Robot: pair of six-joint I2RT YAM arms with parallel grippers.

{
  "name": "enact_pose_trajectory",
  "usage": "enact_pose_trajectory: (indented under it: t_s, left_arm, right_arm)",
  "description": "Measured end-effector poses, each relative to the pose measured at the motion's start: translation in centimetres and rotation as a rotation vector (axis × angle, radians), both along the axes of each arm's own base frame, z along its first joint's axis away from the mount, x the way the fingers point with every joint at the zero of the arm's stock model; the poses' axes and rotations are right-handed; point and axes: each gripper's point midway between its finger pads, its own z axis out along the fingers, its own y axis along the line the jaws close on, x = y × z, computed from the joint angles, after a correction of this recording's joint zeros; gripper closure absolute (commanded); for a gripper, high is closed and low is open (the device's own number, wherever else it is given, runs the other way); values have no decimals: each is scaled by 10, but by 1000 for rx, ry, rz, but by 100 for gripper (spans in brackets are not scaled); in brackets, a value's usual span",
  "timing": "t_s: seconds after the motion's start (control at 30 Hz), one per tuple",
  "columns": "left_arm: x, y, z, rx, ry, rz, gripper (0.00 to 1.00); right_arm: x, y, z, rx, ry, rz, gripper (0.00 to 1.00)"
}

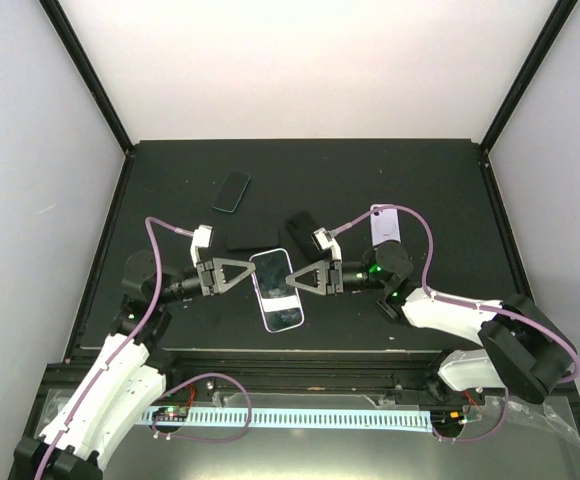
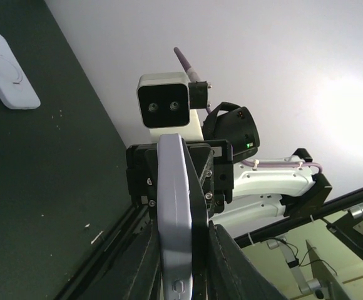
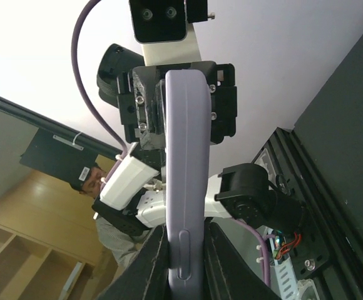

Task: Put the phone into the phone case

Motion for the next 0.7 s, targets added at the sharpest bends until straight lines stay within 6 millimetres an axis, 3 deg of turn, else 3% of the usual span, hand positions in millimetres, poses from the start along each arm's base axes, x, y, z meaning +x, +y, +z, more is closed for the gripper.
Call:
enact_pose_trajectory:
  t_s: [0.1, 0.17, 0.27, 0.37, 0.53, 0.7]
  left_arm:
    - [2, 0, -2, 28, 12, 8, 95]
    - [2, 0, -2, 42, 19, 10, 80]
    - [2, 0, -5, 52, 26, 11, 66]
    - [4, 2, -6, 57, 23, 26, 59]
    - [4, 2, -4, 50, 11, 33, 60]
    - [6, 2, -2, 44, 3, 36, 85]
  right_arm:
    - [2, 1, -4, -12, 4, -8, 88]
    - [2, 1, -5, -16, -3, -10, 88]
    - [2, 1, -6, -21, -1, -11, 88]
    - [1, 1, -6, -20, 2, -7, 88]
    - [-1, 1, -2, -11, 7, -2, 88]
    - [-2, 0, -1, -2, 13, 0, 88]
